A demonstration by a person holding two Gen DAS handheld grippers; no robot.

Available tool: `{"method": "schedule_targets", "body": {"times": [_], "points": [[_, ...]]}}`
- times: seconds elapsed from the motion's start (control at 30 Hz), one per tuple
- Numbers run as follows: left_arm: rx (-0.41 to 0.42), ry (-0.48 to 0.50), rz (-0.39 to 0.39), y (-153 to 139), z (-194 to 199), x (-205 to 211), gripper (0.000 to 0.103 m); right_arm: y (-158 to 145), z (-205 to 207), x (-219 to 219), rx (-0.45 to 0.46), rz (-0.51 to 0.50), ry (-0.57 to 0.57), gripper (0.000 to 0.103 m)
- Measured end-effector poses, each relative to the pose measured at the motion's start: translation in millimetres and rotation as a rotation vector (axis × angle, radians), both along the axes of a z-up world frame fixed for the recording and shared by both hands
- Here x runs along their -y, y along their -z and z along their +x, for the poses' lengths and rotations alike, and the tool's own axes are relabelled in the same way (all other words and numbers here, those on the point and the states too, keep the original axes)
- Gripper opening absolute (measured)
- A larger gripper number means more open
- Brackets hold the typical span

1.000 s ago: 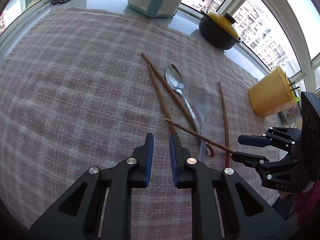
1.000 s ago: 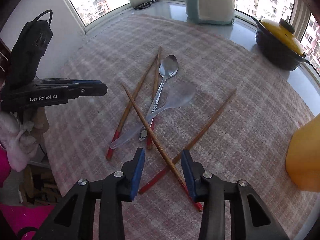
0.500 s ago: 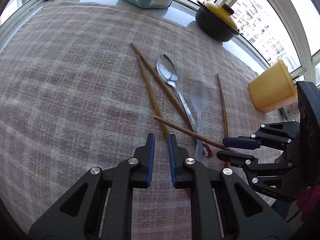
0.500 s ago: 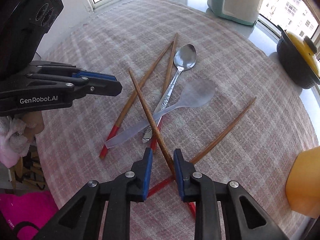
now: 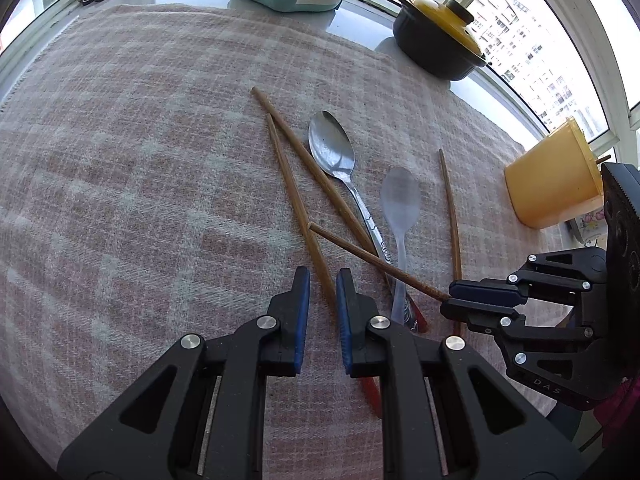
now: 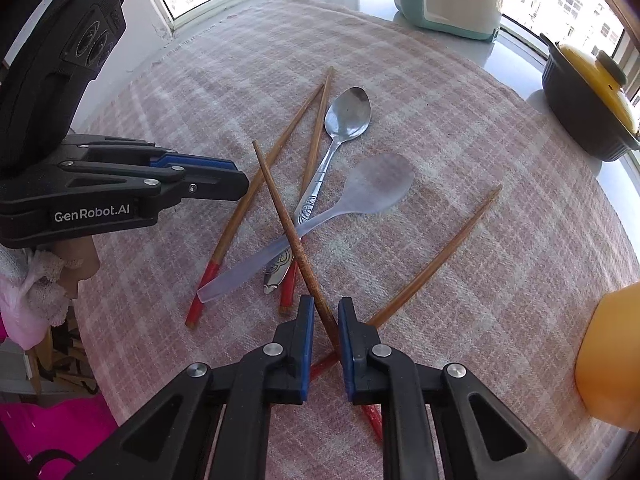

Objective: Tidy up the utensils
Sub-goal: 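Grasp a wooden chopstick with the right tool while the left tool grasps another chopstick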

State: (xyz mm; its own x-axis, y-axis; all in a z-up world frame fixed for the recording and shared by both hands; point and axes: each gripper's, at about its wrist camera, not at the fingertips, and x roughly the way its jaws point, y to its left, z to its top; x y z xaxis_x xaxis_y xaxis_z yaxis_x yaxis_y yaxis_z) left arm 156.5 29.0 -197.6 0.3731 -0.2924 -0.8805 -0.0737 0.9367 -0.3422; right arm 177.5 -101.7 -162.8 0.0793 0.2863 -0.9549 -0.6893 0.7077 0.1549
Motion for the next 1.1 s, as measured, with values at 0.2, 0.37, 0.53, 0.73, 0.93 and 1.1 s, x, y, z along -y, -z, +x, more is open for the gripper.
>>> {"method": "schedule_targets", "body": {"times": [0.2,0.37,0.53,0.73,0.93,1.1], "points": [[-0.013,-0.011,0.008,4,5,1,0.012,3,-2,-10,0.013,-0.011,-0.044,0.012],[-0.017,-0.024,0.021,5,12,2,0.012,4,1,-14,0.011,0.002,-0.03,0.005],[-0.021,-0.025,0.045,6,24,5,0.012,1,8,1,0.004,0.018,0.019,0.004],[-0.056,-0.036,0.114,9,41,11,0.012,0,12,10,-0.001,0.034,0.046,0.004],[-0.08,-0.043,0.167,9,52,14,0.012,-4,13,16,-0.002,0.04,0.054,0.004],[-0.067,-0.018,0.183,10,57,16,0.012,-4,19,20,-0.017,0.045,0.068,0.004]]}}
